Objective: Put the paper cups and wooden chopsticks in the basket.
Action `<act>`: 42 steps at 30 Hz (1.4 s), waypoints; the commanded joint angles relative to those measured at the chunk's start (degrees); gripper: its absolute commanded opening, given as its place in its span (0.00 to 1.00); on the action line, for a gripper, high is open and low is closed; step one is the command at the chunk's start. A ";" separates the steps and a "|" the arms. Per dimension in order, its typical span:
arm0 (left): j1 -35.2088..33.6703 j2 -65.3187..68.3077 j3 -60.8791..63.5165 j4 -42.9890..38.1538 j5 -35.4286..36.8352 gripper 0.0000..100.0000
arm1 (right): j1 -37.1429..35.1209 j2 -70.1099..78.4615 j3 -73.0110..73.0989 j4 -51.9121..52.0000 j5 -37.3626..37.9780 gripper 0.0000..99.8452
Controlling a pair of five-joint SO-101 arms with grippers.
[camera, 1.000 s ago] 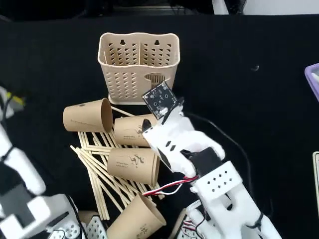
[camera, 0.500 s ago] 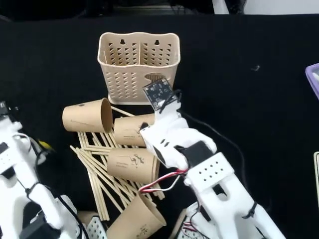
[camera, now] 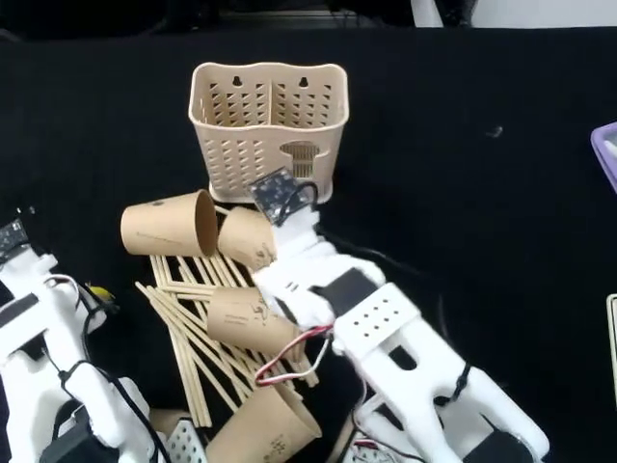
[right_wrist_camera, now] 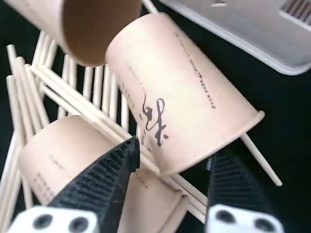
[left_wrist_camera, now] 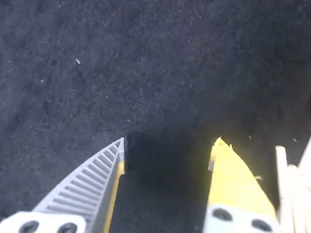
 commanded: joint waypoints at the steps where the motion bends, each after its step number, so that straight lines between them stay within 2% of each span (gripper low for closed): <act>1: 0.84 -1.23 3.03 -7.82 0.44 0.28 | -1.23 -3.56 -1.80 -1.14 0.09 0.07; 3: 0.84 -1.23 3.65 -8.62 0.44 0.28 | -0.62 -4.88 -1.80 -1.14 0.88 0.01; 10: 0.92 -1.23 3.91 -8.62 0.44 0.28 | 4.40 -13.76 -1.54 1.14 10.11 0.01; 15: 2.51 -1.23 4.00 -8.62 0.35 0.28 | 8.35 -21.76 -4.70 11.52 18.99 0.01; 18: 2.95 -1.23 4.00 -8.53 0.35 0.28 | 14.51 -24.48 -8.57 18.02 24.00 0.01; 24: 2.95 -1.23 4.09 -8.53 0.35 0.28 | 32.09 -21.14 -12.00 24.44 30.51 0.01; 29: 2.95 -1.23 4.09 -8.53 0.35 0.28 | 38.77 -13.41 -11.91 27.96 34.55 0.01; 35: 2.95 -1.23 4.09 -8.53 0.35 0.28 | 38.51 -7.52 -12.09 27.69 35.96 0.01; 40: 2.95 -1.23 4.44 -8.70 0.35 0.28 | 33.85 -7.25 -10.77 26.99 35.78 0.14; 42: 2.95 -1.41 4.62 -8.62 0.35 0.28 | 32.88 -7.25 -10.68 26.99 35.78 0.12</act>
